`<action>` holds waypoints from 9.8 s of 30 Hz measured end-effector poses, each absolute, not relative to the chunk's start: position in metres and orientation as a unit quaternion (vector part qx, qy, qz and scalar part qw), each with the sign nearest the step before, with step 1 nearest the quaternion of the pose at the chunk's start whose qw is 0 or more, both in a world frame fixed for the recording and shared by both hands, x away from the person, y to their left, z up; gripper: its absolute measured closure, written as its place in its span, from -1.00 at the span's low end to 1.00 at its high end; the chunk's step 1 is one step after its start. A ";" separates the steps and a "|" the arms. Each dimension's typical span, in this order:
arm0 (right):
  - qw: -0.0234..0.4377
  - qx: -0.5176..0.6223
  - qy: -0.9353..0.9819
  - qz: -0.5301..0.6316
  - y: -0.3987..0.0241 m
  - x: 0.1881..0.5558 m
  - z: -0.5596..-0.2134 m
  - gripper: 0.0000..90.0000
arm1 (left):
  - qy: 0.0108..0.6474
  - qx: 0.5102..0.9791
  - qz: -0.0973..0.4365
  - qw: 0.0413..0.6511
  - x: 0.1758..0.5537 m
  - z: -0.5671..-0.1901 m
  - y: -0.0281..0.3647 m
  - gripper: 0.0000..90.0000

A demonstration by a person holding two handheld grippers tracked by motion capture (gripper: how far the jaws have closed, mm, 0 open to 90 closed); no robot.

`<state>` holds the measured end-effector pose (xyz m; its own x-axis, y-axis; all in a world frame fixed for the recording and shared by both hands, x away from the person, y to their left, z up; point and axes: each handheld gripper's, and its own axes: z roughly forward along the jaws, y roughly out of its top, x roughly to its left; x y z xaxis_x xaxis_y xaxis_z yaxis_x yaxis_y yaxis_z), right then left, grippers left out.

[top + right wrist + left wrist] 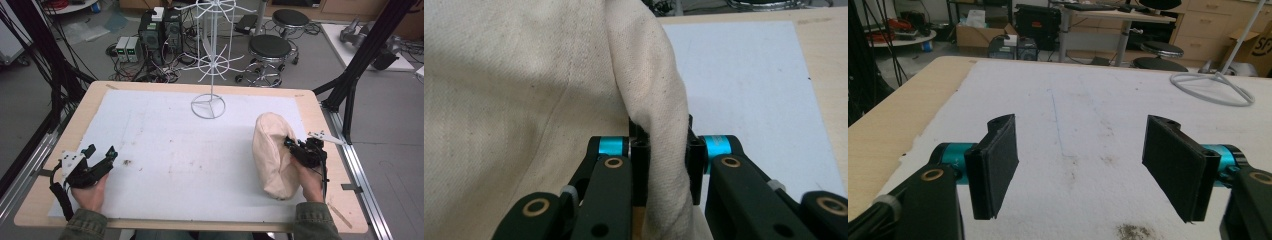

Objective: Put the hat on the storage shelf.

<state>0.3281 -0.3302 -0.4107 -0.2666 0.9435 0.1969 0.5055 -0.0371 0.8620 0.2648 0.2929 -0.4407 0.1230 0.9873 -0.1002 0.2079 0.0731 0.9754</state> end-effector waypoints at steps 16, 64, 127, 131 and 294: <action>0.232 0.486 0.638 0.550 -0.318 0.316 -0.391 0.76 | 0.533 0.562 0.385 0.502 0.266 -0.441 0.292 -0.33; 0.268 0.308 0.614 0.676 -0.280 0.348 -0.230 0.72 | 0.516 0.573 0.390 0.504 0.265 -0.441 0.285 -0.32; 0.370 0.352 0.625 0.590 -0.191 0.461 -0.122 0.58 | 0.517 0.567 0.384 0.513 0.266 -0.441 0.282 -0.31; 0.374 0.347 0.641 0.573 -0.186 0.463 -0.124 0.56 | 0.518 0.567 0.385 0.512 0.264 -0.441 0.283 -0.31; 0.320 0.468 0.630 0.531 -0.293 0.267 -0.324 -0.77 | 0.518 0.563 0.384 0.517 0.257 -0.440 0.282 -0.31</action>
<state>0.2674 -0.2927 -0.3244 -0.3570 0.9293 0.0943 0.2495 -0.0024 0.9684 0.2574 0.2817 -0.4400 0.1686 0.9803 -0.1029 0.1853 0.0710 0.9801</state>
